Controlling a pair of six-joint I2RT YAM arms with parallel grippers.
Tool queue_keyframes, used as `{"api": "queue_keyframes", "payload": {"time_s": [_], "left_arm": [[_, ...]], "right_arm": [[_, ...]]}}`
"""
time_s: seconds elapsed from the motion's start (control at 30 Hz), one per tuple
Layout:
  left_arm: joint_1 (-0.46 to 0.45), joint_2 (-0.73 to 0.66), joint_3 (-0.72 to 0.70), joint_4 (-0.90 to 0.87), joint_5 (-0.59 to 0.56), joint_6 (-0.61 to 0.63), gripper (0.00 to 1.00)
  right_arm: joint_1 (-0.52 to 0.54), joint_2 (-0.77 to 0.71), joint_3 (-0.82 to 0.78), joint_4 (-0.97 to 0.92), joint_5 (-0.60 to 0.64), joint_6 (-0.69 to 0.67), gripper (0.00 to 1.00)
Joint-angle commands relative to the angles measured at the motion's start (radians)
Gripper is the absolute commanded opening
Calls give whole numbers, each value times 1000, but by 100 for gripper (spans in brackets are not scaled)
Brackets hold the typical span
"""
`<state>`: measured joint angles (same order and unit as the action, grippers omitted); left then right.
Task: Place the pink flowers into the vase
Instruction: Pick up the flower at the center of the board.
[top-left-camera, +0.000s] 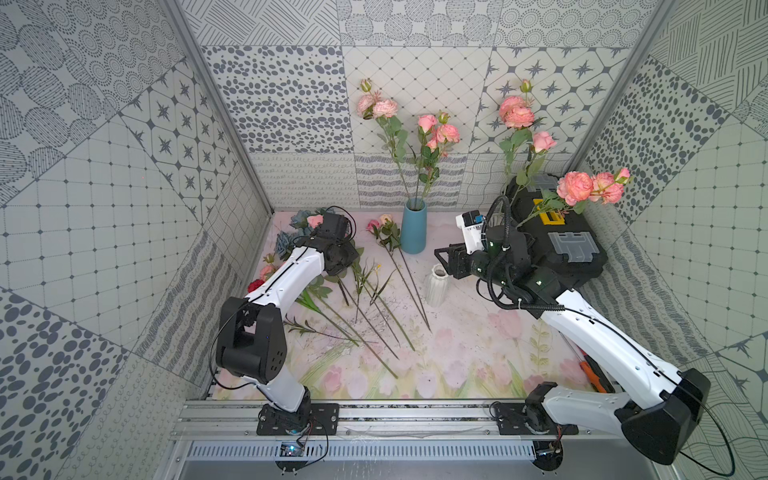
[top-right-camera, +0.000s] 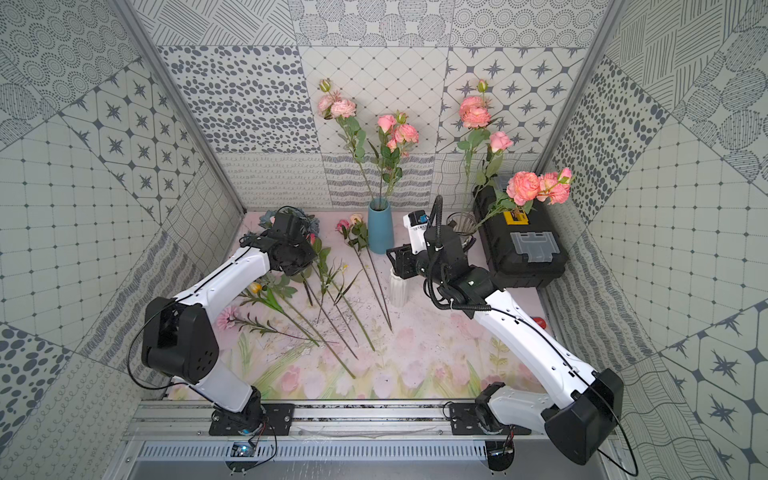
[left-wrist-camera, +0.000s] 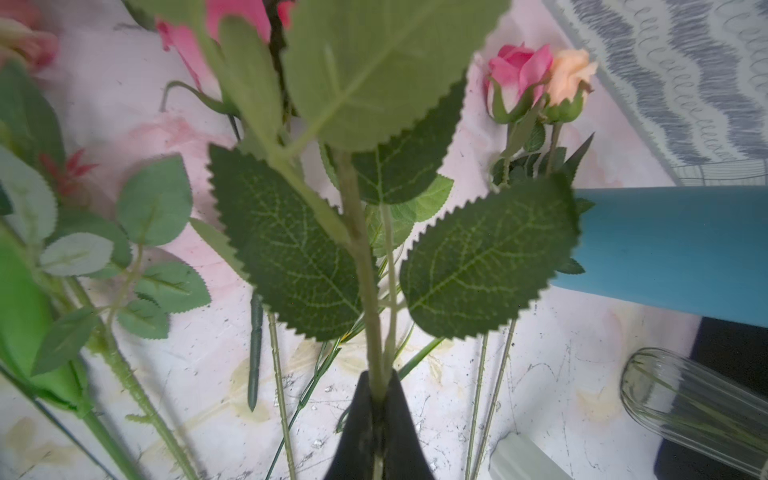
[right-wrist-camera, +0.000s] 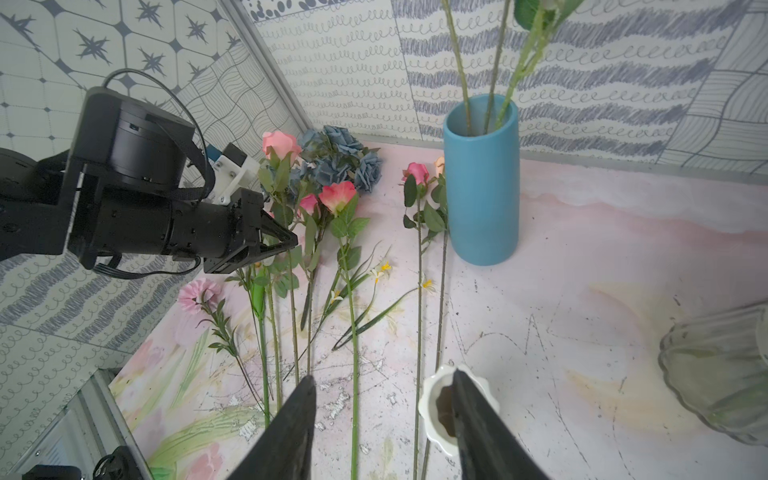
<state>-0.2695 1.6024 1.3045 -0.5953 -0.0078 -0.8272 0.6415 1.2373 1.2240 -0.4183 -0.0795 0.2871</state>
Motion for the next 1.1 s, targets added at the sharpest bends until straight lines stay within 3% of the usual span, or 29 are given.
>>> {"api": "queue_keyframes", "payload": {"time_s": [0.0,0.2,0.47,0.73,1.07], "left_arm": [[41,-106,-60,-89,4,55,1],[130,-230,-215,-71,46,77,1],[194,-234,-393,39,97,77,2],[196,-143,-435,138,106,56,3],[196,-143,-434,161,77,54,5]], "right_arm": [[45,67,92,-64,-2,-45,52],[151,264,260,-197,64,-98,51],[218,535,415,-252,117,-113,45],[267,755,553,-306,105,-149,38],[325,955,685,-339,81,-171,36]]}}
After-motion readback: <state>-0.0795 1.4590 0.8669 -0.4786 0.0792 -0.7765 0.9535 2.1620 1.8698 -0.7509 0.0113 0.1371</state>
